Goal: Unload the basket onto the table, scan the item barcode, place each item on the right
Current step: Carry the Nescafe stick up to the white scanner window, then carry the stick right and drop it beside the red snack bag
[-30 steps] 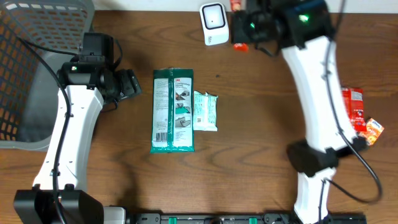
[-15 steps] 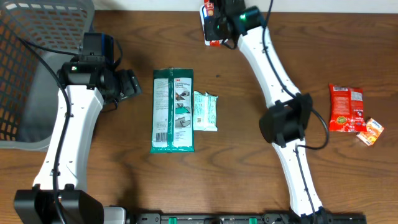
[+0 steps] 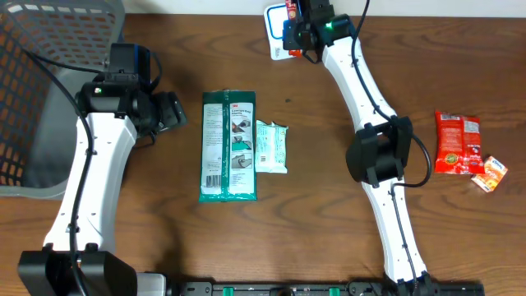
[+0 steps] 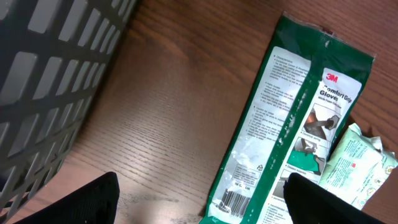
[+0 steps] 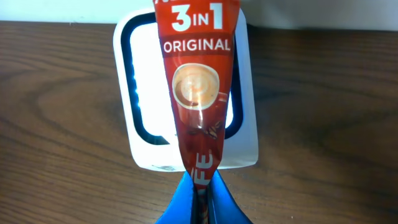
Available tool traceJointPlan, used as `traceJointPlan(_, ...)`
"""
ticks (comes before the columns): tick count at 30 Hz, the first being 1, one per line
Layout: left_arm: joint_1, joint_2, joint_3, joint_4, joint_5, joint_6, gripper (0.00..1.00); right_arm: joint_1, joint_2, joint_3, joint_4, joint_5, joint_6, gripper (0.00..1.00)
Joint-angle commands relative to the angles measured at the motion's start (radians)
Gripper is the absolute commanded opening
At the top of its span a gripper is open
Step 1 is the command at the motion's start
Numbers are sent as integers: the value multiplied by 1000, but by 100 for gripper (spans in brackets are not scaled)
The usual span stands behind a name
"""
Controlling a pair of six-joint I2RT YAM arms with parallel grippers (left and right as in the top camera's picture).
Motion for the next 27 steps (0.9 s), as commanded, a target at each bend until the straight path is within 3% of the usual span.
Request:
traceJointPlan(1, 3, 11, -8, -3, -2, -2, 86, 0, 55, 17, 10, -2, -6, 1)
traceJointPlan(10, 3, 11, -8, -4, -2, -2, 86, -5, 49, 16, 22, -11, -21, 1)
traceJointPlan(14, 3, 11, -7, -4, -2, -2, 86, -38, -48, 18, -17, -155, -21, 1)
traceJointPlan(27, 3, 11, -8, -4, -2, -2, 86, -236, -530, 18, -553, -113, -44, 1)
